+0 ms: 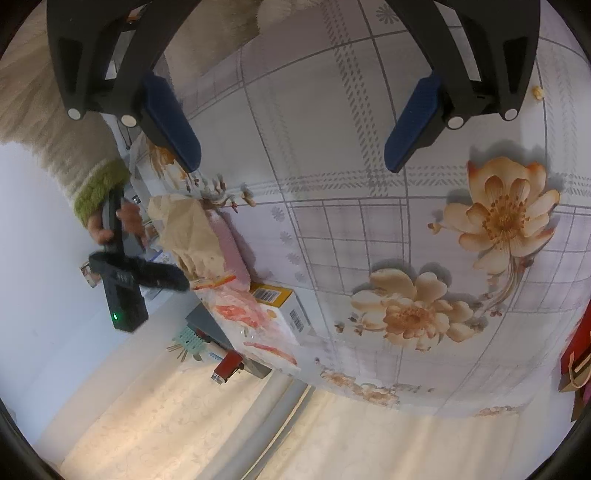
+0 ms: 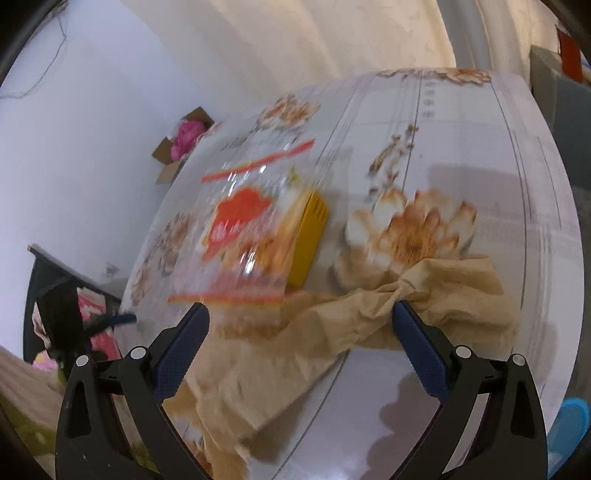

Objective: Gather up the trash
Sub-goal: 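Grasp the crumpled tan paper with the right gripper, then move the left gripper over the pink knitted pad while the right holds the paper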

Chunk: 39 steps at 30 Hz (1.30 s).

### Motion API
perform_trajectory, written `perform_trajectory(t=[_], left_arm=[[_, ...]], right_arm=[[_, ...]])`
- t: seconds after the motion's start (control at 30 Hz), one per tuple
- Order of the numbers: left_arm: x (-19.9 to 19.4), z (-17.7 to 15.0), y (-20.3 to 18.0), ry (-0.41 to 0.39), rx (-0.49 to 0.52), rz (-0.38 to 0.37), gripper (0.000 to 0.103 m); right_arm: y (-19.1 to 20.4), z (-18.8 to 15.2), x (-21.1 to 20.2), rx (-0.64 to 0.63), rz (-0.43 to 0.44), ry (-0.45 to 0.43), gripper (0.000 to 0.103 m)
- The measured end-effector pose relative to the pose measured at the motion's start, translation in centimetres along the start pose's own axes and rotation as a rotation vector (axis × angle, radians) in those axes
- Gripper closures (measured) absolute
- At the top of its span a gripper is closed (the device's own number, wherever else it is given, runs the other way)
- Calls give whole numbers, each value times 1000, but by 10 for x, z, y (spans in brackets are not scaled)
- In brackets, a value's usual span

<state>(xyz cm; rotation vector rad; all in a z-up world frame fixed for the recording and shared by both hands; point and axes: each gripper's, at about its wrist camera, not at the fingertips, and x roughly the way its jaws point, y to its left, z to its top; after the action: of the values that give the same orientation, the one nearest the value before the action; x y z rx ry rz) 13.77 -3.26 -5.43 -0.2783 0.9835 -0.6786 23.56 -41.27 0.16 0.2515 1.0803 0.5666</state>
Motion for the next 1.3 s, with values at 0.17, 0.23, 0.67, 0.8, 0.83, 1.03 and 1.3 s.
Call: perform_trajectory(t=[0.17,0.23,0.67,0.8,0.83,1.03,1.3], left_arm=[[0,0,-3,1,-1,-11,6],[-2,-1,-4,-3,1,-21,6],[-17,-6,4,-31,-8,-8,6],[-19,-6,10,-44,-33,-3,6],[-20,-7,11,-45,-39,-4,6],[-23,-8,11,-48,-29,9,6],[-22,-8,7,-42,-22,5,6]], right_arm=[[47,-24,7,-107,-73,49,8],[70,-31,14,-142,-117,54,8],[128,-46,61,15,-326,-29,8],[127,-55,62,85,-333,-86,8],[128,-58,61,89,-339,-97,8],[127,-75,45,147,-285,-150,46],[135,-87,34,164,-253,-222,89]])
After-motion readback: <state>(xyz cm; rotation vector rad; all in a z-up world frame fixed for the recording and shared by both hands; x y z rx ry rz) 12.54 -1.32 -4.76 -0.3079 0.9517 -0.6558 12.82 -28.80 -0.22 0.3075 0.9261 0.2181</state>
